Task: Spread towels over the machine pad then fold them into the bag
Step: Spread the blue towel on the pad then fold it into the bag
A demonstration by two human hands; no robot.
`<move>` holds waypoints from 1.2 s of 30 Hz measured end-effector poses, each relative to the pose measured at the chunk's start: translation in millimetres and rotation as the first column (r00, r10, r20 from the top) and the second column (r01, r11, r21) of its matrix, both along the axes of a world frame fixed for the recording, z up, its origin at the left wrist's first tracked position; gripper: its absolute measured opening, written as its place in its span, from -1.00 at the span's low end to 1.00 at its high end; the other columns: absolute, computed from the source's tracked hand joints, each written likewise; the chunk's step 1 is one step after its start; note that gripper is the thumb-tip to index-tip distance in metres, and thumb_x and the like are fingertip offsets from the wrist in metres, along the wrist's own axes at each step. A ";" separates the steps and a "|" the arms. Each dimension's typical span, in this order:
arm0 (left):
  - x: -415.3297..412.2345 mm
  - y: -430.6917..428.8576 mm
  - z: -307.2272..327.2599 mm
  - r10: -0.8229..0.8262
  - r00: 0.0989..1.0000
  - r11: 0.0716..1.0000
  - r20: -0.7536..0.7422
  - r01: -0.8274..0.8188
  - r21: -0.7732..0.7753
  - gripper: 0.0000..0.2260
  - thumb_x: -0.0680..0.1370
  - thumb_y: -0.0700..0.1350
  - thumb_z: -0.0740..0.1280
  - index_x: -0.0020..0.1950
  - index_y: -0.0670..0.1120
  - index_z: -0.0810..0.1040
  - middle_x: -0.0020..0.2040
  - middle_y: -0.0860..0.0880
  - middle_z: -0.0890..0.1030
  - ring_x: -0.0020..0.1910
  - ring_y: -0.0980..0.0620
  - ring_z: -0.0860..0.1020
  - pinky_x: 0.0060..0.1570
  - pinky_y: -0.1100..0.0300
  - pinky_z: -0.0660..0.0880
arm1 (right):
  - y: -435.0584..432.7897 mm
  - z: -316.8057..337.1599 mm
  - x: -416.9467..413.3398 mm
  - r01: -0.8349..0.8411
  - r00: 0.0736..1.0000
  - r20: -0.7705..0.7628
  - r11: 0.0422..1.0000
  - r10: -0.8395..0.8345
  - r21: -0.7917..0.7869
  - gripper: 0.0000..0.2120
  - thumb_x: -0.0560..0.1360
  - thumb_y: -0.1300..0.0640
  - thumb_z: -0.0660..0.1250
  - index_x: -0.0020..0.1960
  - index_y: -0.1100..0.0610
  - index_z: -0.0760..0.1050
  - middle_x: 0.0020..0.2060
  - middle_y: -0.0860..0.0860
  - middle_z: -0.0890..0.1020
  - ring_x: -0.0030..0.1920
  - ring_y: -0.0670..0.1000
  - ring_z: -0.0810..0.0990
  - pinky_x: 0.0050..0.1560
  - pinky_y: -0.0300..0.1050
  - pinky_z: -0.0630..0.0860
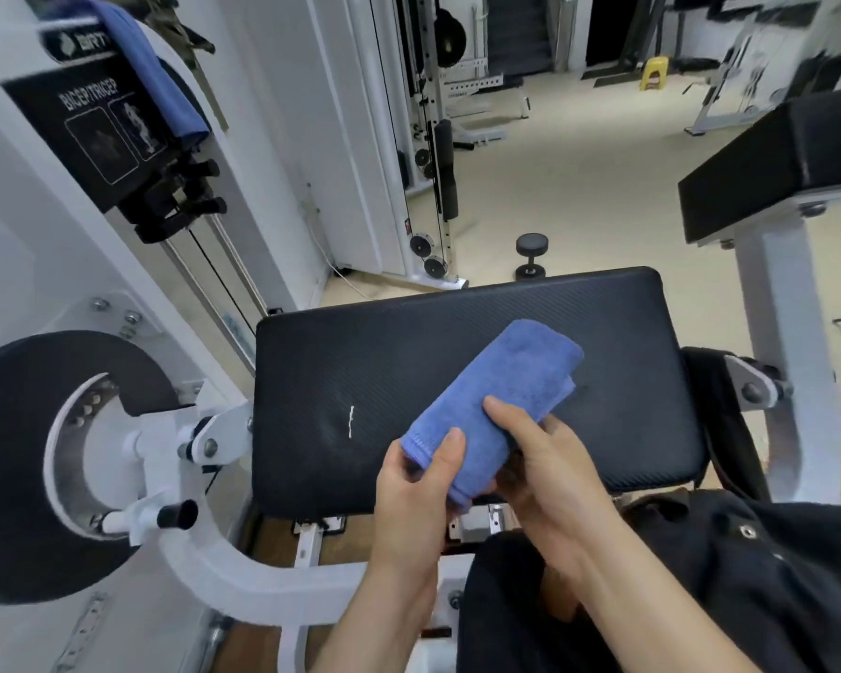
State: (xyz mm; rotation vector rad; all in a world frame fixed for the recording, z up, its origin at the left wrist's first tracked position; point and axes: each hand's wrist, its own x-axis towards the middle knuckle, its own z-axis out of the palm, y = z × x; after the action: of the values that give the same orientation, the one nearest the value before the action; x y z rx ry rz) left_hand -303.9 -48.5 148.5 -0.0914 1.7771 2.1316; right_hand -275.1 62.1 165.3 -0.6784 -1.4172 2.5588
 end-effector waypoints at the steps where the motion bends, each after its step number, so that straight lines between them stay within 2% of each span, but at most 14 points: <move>1: 11.0 -8.1 0.0 -0.023 0.999 0.999 -0.024 0.022 -0.046 -0.64 0.43 0.00 0.45 0.09 -0.21 0.54 -0.09 -0.18 0.66 -0.23 -0.04 0.61 -0.27 0.09 0.54 | -4.8 0.6 13.4 0.009 1.000 0.005 0.999 -0.009 0.035 -0.79 0.54 0.14 0.32 0.12 0.24 0.55 -0.06 0.23 0.70 -0.15 0.16 0.69 -0.15 0.06 0.56; 3: 36.4 -24.0 0.1 -0.079 0.994 0.989 -0.077 0.069 -0.129 -0.65 0.40 -0.04 0.48 0.05 -0.21 0.52 -0.12 -0.14 0.64 -0.23 0.03 0.62 -0.20 0.12 0.58 | -13.9 0.4 42.2 0.021 1.000 0.020 0.996 -0.022 0.087 -0.81 0.56 0.17 0.29 0.13 0.19 0.55 -0.02 0.19 0.70 -0.03 0.16 0.69 0.02 0.13 0.57; 5: 64.2 -39.0 -0.7 -0.111 0.983 0.979 -0.143 0.083 -0.187 -0.62 0.34 -0.07 0.50 0.09 -0.12 0.51 -0.04 -0.06 0.64 -0.19 0.17 0.62 -0.17 0.29 0.55 | -23.2 0.2 73.0 0.004 0.999 0.038 0.988 -0.010 0.156 -0.81 0.55 0.21 0.26 0.13 0.14 0.53 -0.01 0.13 0.70 0.03 0.17 0.68 0.13 0.20 0.57; 7: 90.2 -51.7 -2.7 -0.128 0.978 0.984 -0.165 0.104 -0.142 -0.52 0.29 -0.04 0.46 0.19 -0.02 0.49 0.07 -0.03 0.62 -0.05 0.22 0.61 -0.04 0.30 0.54 | -29.6 -0.6 107.3 -0.064 0.997 0.066 0.957 0.047 0.282 -0.79 0.53 0.25 0.23 0.10 0.09 0.55 -0.03 0.10 0.71 0.04 0.17 0.68 0.12 0.18 0.59; 10: 121.0 -63.1 -4.3 -0.194 0.974 0.980 -0.118 0.198 0.031 -0.44 0.32 0.01 0.48 0.30 0.00 0.46 0.14 -0.05 0.65 0.13 0.02 0.63 0.15 0.09 0.55 | -36.4 2.9 157.8 -0.316 0.948 0.133 0.821 0.288 0.476 -0.78 0.47 0.23 0.27 0.06 0.04 0.57 -0.06 0.03 0.70 -0.03 0.02 0.67 -0.05 -0.08 0.57; 13: 144.5 -65.9 -3.9 -0.238 0.965 0.962 -0.108 0.249 0.107 -0.51 0.33 0.01 0.51 0.22 -0.09 0.57 0.12 -0.10 0.67 0.14 -0.06 0.63 0.16 0.04 0.54 | -37.9 7.7 198.7 -0.470 0.879 0.247 0.652 0.409 0.595 -0.77 0.45 0.19 0.33 0.09 0.02 0.55 -0.06 0.00 0.69 -0.08 -0.07 0.65 -0.06 -0.18 0.57; 16: 167.4 -61.1 -1.5 -0.182 0.979 0.969 -0.087 0.194 0.152 -0.69 0.36 -0.12 0.46 0.07 -0.15 0.63 0.05 -0.19 0.68 0.09 -0.16 0.64 0.14 -0.03 0.56 | -27.3 7.2 232.7 -0.441 0.897 0.262 0.663 0.357 0.605 -0.71 0.38 0.04 0.42 0.09 0.00 0.56 -0.05 -0.03 0.70 -0.03 0.01 0.68 0.02 -0.05 0.59; 20: 186.9 -46.9 0.5 -0.196 0.976 0.964 -0.097 0.210 0.164 -0.66 0.37 -0.16 0.45 0.14 -0.13 0.60 0.12 -0.17 0.66 0.16 -0.14 0.62 0.20 -0.07 0.52 | -7.4 -0.2 265.3 -0.538 0.843 0.280 0.710 0.460 0.454 -0.63 0.38 -0.02 0.47 0.16 0.03 0.56 0.04 0.04 0.68 0.06 0.09 0.67 0.06 0.00 0.59; 24: 203.4 -22.0 -5.1 -0.330 0.923 0.944 -0.198 0.320 -0.081 -0.71 0.35 -0.14 0.36 0.03 0.05 0.69 0.10 0.17 0.67 0.20 0.17 0.57 0.19 0.20 0.50 | 29.8 -10.4 288.8 -0.497 0.866 0.304 0.614 0.398 0.613 -0.76 0.43 0.07 0.46 0.08 0.00 0.57 -0.02 0.00 0.67 0.04 0.09 0.64 0.10 0.12 0.56; 27: 214.4 10.6 -16.4 -0.425 0.873 0.883 -0.240 0.341 -0.323 -0.72 0.29 -0.14 0.28 -0.07 0.04 0.66 -0.09 0.05 0.71 -0.05 0.11 0.64 -0.04 0.24 0.56 | 69.9 -18.7 303.6 -0.433 0.895 0.315 0.450 0.316 0.781 -0.77 0.44 0.18 0.44 0.05 -0.06 0.58 -0.08 -0.12 0.67 -0.06 -0.08 0.62 0.04 -0.02 0.56; 29: 226.4 44.3 -27.5 -0.438 0.856 0.865 -0.274 0.317 -0.390 -0.73 0.26 -0.17 0.27 -0.11 0.04 0.60 -0.23 0.01 0.68 -0.25 0.12 0.59 -0.22 0.22 0.51 | 104.5 -29.2 314.1 -0.418 0.903 0.367 0.267 0.223 0.868 -0.75 0.41 0.07 0.43 0.05 -0.14 0.54 -0.09 -0.19 0.63 -0.08 -0.17 0.58 -0.03 -0.10 0.54; 31: 240.7 87.9 -39.9 -0.450 0.848 0.848 -0.281 0.308 -0.431 -0.74 0.25 -0.18 0.26 -0.14 0.09 0.56 -0.26 0.04 0.65 -0.29 0.13 0.56 -0.28 0.22 0.47 | 146.6 -40.1 325.6 -0.460 0.883 0.433 0.154 0.179 0.875 -0.74 0.40 0.00 0.42 0.06 -0.15 0.49 -0.09 -0.18 0.59 -0.08 -0.17 0.54 -0.07 -0.12 0.52; 34: 259.8 159.6 -62.3 -0.493 0.831 0.815 -0.258 0.338 -0.470 -0.68 0.30 -0.17 0.29 -0.07 0.20 0.55 -0.13 0.12 0.66 -0.13 0.16 0.61 -0.15 0.23 0.54 | 214.2 -57.9 345.9 -0.510 0.859 0.486 0.195 0.158 0.838 -0.81 0.43 0.03 0.41 0.01 -0.10 0.47 -0.16 -0.10 0.59 -0.17 -0.12 0.54 -0.19 -0.17 0.49; 36: 264.0 200.9 -78.8 -0.490 0.827 0.799 -0.276 0.300 -0.521 -0.69 0.39 -0.13 0.38 0.03 0.21 0.49 0.01 0.14 0.61 -0.01 0.21 0.57 -0.03 0.27 0.52 | 254.0 -68.4 357.5 -0.461 0.885 0.454 0.333 0.103 0.823 -0.86 0.46 0.11 0.39 -0.02 -0.07 0.49 -0.22 -0.08 0.62 -0.23 -0.14 0.56 -0.29 -0.24 0.49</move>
State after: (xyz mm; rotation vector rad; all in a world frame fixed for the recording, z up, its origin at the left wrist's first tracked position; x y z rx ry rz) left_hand -39.9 152.3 69.8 0.6021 2.2551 1.4572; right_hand 82.5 316.1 96.9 -0.6393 -2.8992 1.2859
